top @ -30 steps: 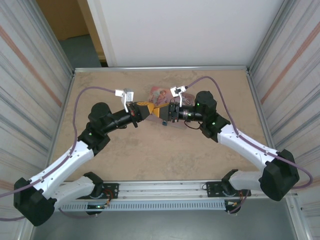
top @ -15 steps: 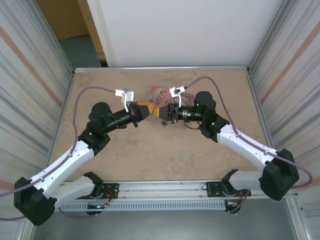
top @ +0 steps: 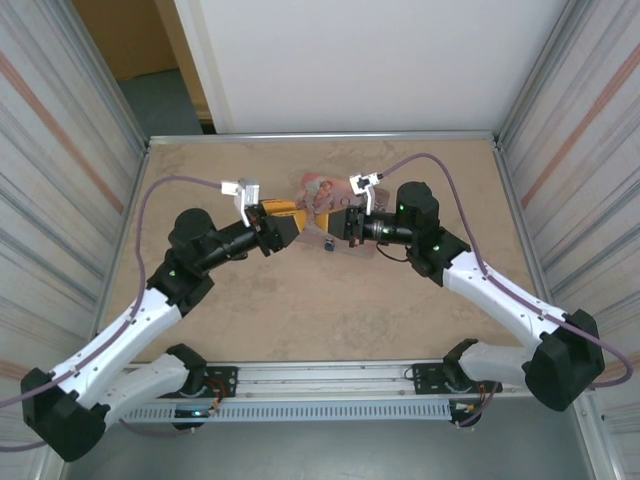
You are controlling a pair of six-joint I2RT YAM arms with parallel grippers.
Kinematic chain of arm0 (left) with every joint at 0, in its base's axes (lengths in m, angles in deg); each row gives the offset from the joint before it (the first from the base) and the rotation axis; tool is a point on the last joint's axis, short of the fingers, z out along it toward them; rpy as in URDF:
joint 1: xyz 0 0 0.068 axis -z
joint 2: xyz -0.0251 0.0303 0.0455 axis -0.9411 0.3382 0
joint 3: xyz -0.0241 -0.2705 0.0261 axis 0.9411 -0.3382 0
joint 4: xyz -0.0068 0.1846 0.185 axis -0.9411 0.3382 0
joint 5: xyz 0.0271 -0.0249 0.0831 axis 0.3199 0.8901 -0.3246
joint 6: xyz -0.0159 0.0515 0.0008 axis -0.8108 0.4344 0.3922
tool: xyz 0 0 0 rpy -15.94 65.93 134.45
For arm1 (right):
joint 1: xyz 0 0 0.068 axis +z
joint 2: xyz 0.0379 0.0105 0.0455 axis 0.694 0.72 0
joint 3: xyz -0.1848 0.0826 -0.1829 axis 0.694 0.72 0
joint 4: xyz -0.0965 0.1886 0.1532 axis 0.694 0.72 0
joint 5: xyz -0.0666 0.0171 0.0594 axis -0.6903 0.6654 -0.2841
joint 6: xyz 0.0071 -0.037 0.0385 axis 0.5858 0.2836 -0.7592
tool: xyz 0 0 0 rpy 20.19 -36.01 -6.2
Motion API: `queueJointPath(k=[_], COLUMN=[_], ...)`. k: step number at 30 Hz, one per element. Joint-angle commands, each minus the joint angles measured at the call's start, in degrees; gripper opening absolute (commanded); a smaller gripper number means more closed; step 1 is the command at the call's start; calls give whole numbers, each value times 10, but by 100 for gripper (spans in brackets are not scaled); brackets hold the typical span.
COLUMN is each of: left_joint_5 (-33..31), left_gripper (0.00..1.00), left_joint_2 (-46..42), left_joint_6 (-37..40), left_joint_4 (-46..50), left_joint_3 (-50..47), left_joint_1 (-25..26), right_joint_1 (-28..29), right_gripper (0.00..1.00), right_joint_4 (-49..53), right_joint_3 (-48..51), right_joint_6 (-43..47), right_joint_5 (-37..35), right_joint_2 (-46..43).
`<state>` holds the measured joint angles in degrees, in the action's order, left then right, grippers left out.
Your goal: Unlock the padlock with the key
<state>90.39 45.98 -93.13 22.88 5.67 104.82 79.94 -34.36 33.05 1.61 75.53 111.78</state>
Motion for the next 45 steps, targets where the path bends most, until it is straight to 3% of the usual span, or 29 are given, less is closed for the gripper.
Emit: queueJointPath(k=[1,9,17,31,45], left_joint_5=[-46,-125,-166,-114,-102], left_gripper=[66,71,71,72,72], left_joint_2=[-39,-105,-95,49,142], left_joint_6=[28,45,18,-26,-36], left_joint_4=[51,164,163,57,4], left_joint_3=[8,-41,-137,-176,-165], left_joint_1=[-4,-5,-5,-5,-5], right_joint_1=[-11,-52,-87,-147,-179], right_gripper=[0,0,0,0,0], right_joint_4=[86,149,155,89,28], right_joint_3=[3,28,38,37,22], right_joint_6=[65,123,159,224,189], right_joint_5=[-21,-37,-28,1,43], right_joint_2=[-20,-19,39,149,249])
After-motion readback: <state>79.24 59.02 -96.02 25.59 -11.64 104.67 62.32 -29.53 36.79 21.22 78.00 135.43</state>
